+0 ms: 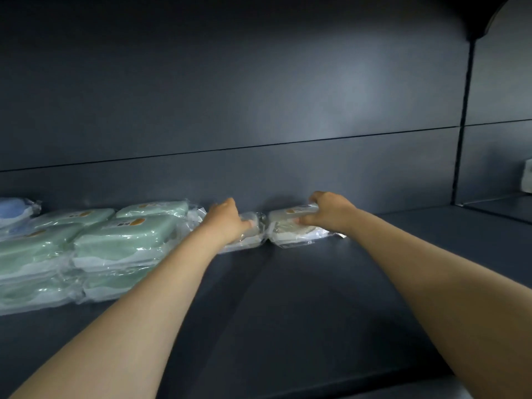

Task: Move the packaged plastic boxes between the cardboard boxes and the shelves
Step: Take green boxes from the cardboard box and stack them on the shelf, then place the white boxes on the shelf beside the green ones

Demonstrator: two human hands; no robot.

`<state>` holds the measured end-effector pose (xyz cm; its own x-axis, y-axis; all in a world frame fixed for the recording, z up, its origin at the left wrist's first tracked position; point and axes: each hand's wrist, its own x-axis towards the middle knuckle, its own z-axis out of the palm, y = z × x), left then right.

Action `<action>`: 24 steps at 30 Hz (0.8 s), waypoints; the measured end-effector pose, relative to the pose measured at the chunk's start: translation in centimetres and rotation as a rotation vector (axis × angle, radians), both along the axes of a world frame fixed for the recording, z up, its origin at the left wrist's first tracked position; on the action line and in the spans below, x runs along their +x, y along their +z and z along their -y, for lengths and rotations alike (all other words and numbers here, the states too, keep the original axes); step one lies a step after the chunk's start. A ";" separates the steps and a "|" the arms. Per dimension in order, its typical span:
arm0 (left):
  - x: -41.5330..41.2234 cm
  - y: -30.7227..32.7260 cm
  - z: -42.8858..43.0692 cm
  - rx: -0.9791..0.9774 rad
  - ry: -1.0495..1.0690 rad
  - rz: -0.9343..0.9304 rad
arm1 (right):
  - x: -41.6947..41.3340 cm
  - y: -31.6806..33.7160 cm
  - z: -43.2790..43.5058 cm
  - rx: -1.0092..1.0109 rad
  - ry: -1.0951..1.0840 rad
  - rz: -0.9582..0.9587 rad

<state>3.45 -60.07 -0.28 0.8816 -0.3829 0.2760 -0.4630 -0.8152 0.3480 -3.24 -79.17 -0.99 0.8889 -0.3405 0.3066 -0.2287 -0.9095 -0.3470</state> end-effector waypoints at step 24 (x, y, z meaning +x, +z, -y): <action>-30.3 -0.8 -17.8 0.303 -0.254 0.257 | -32.2 -0.3 -14.3 -0.294 0.035 -0.165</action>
